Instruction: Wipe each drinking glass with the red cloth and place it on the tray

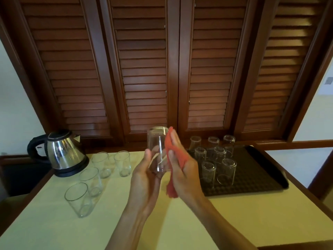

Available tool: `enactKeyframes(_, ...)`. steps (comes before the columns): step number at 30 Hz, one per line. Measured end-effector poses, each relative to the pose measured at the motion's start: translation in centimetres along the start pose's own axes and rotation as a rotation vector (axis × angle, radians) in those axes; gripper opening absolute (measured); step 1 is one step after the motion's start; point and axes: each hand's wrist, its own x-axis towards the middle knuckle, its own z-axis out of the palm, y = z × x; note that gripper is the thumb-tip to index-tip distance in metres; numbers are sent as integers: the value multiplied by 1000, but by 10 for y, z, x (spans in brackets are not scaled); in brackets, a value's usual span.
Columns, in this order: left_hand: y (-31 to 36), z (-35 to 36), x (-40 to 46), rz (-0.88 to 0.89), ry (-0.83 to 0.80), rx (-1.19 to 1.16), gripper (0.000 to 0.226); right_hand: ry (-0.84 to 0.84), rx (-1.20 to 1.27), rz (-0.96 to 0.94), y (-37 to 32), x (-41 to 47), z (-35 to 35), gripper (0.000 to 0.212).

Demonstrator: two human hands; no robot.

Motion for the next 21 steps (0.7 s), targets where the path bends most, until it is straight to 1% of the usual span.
enactKeyframes(1,-2,3,-3,0,-16,26,45,16,-22,23,-8,10,0,51)
enactKeyframes(2,-1,5,-4,-6,-12,34,47,-9,-78,-22,-13,14,2,51)
enactKeyframes(4,7,4,2,-16,0,-21,47,-111,-222,-214,-8,4,9,50)
enactKeyframes(5,12,2,6,-16,2,-69,50,-158,-235,-273,0,-5,9,49)
enactKeyframes(6,15,-1,8,-14,1,-102,53,-176,-197,-277,7,-14,8,49)
enactKeyframes(7,15,-4,10,-8,-4,-102,54,-159,-104,-211,8,-20,6,49)
enactKeyframes(8,13,-6,9,1,-27,-56,53,-104,34,-78,4,-19,5,45)
enactKeyframes(9,10,-7,7,24,-53,16,51,-50,146,40,0,-13,4,38)
enactKeyframes(10,7,-7,4,38,-69,79,49,6,211,112,-3,-2,1,32)
enactKeyframes(11,5,-7,1,32,-79,125,49,24,224,114,-7,8,-2,30)
enactKeyframes(14,12,-11,3,20,-93,175,55,-61,115,-40,-19,13,-4,45)
enactKeyframes(16,20,-12,7,40,-93,177,47,-130,50,-110,-9,0,-2,48)
enactKeyframes(17,22,-13,8,54,-92,171,46,-140,54,-129,-5,-8,0,49)
enactKeyframes(18,22,-14,8,65,-91,167,45,-129,87,-131,-3,-15,1,50)
enactKeyframes(19,20,-13,7,69,-87,171,44,-108,130,-90,-4,-16,1,52)
enactKeyframes(21,12,-9,4,45,-100,195,45,-31,152,59,-9,-3,-1,50)
